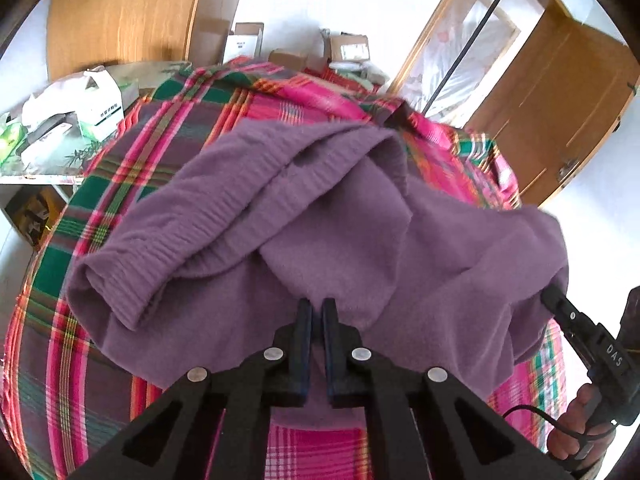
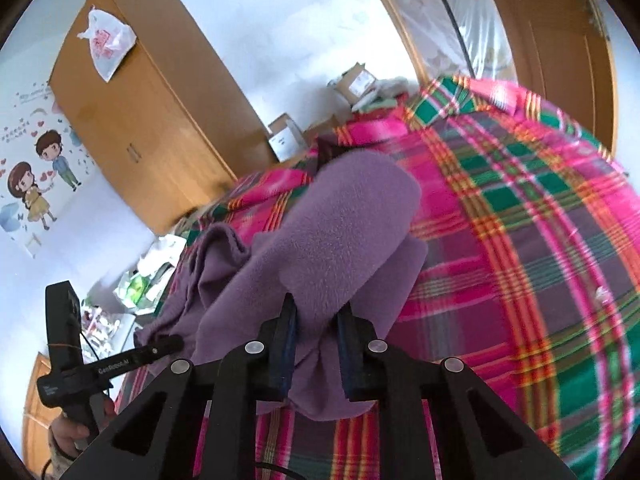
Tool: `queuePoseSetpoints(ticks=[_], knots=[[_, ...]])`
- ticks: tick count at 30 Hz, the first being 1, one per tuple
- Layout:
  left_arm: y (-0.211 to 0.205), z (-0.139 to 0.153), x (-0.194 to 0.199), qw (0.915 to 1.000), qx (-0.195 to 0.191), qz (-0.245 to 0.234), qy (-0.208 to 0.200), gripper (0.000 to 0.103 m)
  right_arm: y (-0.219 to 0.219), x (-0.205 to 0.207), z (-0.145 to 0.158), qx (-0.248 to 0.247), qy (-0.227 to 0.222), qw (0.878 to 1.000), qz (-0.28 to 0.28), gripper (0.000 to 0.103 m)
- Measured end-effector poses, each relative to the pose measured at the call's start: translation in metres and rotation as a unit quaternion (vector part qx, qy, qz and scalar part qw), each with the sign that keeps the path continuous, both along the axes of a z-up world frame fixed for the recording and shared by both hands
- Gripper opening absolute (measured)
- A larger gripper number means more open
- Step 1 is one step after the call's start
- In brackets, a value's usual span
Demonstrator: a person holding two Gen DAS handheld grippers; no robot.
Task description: Fold clothes
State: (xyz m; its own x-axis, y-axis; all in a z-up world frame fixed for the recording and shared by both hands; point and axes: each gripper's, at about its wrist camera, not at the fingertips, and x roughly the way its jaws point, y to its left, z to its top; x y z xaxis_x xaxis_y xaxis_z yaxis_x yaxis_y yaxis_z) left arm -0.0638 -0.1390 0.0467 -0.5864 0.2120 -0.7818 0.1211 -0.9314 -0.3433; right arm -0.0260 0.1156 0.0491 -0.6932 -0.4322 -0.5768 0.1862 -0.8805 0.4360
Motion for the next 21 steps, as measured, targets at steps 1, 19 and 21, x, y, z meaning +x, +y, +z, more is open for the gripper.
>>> queuePoseSetpoints(ticks=[1,19,21], knots=[[-0.001,0.003,0.001,1.0000,0.003,0.001,0.005,0.005,0.002,0.002,0.002,0.004,0.003,1.000,-0.002,0.018],[-0.001,0.038,0.000,0.9944,0.084,0.004,0.064,0.005,0.005,0.033,-0.001,0.099,0.012,0.995,-0.022,0.026],[-0.001,0.039,0.000,0.9940,0.086,0.006,0.067,0.005,0.005,0.041,0.004,0.104,0.025,0.994,-0.028,0.026]])
